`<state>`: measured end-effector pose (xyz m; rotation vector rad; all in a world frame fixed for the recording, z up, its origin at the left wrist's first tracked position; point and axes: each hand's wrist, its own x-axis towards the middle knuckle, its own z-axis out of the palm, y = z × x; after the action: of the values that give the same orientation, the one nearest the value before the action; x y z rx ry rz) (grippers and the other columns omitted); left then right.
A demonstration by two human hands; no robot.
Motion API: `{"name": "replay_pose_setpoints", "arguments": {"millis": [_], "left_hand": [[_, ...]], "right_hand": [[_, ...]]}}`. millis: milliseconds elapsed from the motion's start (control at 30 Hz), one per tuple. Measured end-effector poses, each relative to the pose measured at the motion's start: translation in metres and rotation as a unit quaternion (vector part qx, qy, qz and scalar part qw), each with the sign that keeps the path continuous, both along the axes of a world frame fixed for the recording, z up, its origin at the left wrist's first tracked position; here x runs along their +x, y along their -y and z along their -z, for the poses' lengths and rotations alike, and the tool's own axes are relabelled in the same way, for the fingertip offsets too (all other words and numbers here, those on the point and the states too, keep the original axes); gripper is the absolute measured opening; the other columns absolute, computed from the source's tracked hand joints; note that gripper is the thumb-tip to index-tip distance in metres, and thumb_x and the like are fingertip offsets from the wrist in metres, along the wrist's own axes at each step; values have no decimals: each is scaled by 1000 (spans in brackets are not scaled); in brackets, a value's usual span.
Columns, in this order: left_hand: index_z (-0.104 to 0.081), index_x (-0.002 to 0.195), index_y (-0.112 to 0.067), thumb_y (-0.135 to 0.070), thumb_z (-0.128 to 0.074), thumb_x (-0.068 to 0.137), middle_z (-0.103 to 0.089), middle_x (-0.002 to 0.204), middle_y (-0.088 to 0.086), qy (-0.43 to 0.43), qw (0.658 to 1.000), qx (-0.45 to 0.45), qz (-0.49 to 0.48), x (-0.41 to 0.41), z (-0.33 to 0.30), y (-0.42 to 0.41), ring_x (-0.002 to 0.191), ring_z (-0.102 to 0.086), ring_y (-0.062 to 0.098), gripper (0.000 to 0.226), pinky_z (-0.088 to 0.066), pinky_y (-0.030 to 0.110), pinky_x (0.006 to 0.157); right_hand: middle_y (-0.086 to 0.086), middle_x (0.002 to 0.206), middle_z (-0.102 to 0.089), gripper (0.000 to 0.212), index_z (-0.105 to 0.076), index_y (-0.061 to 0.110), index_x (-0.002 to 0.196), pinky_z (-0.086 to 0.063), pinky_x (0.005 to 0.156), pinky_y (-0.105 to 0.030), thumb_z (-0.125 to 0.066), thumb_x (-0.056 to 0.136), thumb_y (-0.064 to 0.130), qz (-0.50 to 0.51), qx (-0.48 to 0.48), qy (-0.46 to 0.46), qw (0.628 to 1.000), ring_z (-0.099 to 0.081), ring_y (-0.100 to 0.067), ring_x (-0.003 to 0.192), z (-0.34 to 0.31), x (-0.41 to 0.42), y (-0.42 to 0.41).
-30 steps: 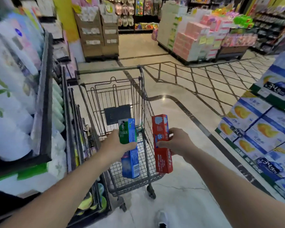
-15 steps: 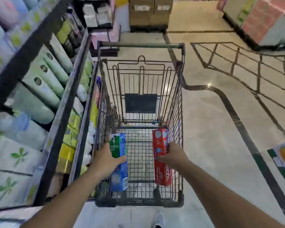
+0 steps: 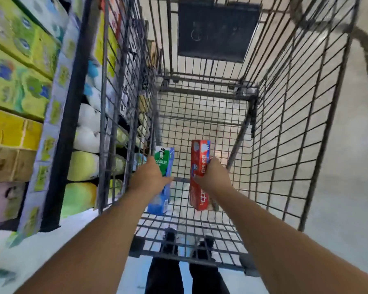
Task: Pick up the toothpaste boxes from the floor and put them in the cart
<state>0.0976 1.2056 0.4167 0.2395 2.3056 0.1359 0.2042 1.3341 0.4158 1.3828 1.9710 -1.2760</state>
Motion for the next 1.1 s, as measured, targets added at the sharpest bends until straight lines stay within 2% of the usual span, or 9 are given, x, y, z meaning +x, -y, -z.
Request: {"name": "replay_pose_setpoints", "arguments": {"millis": [67,133,300,433,633,767,833,933,1100], "left_hand": [[-27,147,-5,-41,-74,87,-59,124,18,-4,1000,-28,12,-1,23,-2,103,-60,33,84,-43,34,67],[-29,145,-4,-38,-75,87,-57,129,19,1,999,-47,15,-3,43,-6,113,-59,37,82,-47,39,76],[-26,147,-1,-45,-77,82,-62,125,21,-23,994,-98,50,-6,71,-9,110,-62,38,93,-52,43,76],[-38,132,-1,-50,-72,85,-65,115,19,-52,994,-75,61,-7,77,-7,101,-66,37,75,-44,37,62],[-37,132,-4,-35,-63,95,-61,125,17,-22,997,-57,38,-8,67,-3,108,-63,36,54,-44,38,70],[-39,132,-5,-34,-61,96,-59,125,15,-23,993,-49,106,-12,27,-3,109,-60,33,52,-47,39,74],[-43,130,-6,-42,-60,95,-57,125,13,-27,985,-36,164,-17,-7,-7,111,-59,30,52,-48,38,80],[-43,135,-9,-50,-54,96,-55,128,12,-18,975,2,219,-30,-68,-16,112,-57,27,57,-50,38,89],[-50,125,-9,-56,-50,96,-56,125,12,-11,967,56,248,-49,-192,-37,105,-56,23,56,-43,32,80]], "right_hand": [[-10,110,-67,44,-48,9,119,-57,87,-44,-73,84,17,8,-7,5,1000,-67,-29,100,23,-3,7],[-12,110,-67,41,-48,9,116,-57,84,-40,-73,84,16,-1,-11,17,1000,-67,-29,99,42,-6,12],[-12,110,-65,42,-50,8,116,-50,72,-30,-72,84,25,-27,-2,33,999,-66,-29,96,69,-15,24],[-7,101,-67,46,-53,10,111,-57,80,-41,-77,82,37,2,-16,13,1000,-68,-28,93,75,-30,38],[-7,109,-68,41,-52,11,113,-55,83,-40,-70,88,38,-18,-58,39,997,-67,-25,96,62,-33,51],[0,100,-60,42,-48,11,123,-48,59,-25,-65,94,37,-42,-74,53,995,-58,-8,72,18,-20,39],[-2,105,-57,51,-45,10,133,-42,56,-20,-62,95,41,-51,-69,51,995,-51,-5,70,-14,-12,26],[-6,127,-59,60,-41,13,142,-55,82,-30,-62,94,42,-35,-50,28,998,-63,-17,98,-75,-1,2],[-10,142,-53,59,-43,13,143,-44,104,-38,-62,94,40,-18,29,-27,999,-57,-23,122,-193,18,-30]]}}
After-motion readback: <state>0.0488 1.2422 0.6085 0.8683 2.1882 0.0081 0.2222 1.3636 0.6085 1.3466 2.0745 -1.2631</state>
